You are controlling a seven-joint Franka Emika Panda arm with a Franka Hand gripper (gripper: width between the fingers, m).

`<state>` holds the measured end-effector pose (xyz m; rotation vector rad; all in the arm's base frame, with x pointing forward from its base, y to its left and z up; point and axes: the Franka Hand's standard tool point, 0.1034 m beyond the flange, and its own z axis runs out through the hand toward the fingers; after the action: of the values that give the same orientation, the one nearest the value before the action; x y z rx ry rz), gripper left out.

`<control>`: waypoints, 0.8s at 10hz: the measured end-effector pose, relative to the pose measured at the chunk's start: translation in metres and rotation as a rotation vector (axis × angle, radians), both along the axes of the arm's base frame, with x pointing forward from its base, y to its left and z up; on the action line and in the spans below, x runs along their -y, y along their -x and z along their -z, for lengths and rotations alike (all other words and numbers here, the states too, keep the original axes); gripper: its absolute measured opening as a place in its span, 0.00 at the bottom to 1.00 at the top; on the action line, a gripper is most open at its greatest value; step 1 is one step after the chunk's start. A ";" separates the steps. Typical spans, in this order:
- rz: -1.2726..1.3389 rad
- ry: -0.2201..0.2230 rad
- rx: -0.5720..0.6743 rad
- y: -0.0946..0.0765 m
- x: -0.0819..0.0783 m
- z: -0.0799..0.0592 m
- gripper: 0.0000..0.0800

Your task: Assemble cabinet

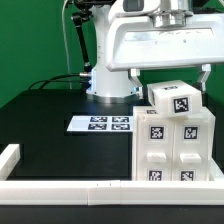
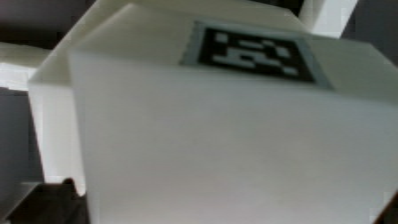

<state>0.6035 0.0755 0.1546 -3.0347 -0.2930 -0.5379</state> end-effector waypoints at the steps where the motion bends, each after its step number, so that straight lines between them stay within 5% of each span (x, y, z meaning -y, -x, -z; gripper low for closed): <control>1: -0.005 0.003 -0.002 -0.001 0.003 0.001 1.00; 4: 0.006 -0.002 -0.051 -0.008 0.005 0.000 1.00; 5: 0.001 0.000 -0.049 -0.013 0.006 0.000 0.86; 6: 0.001 0.000 -0.052 -0.015 0.007 0.000 0.86; 7: 0.000 0.000 -0.051 -0.015 0.006 0.000 0.70; 8: 0.009 -0.003 -0.051 -0.015 0.006 0.000 0.70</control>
Offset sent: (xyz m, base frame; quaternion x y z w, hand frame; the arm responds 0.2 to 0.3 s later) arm 0.0203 -0.0006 0.0015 0.0131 -0.0524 0.0145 0.9984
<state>0.6186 0.0692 0.1548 -3.0427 -0.2758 -0.4603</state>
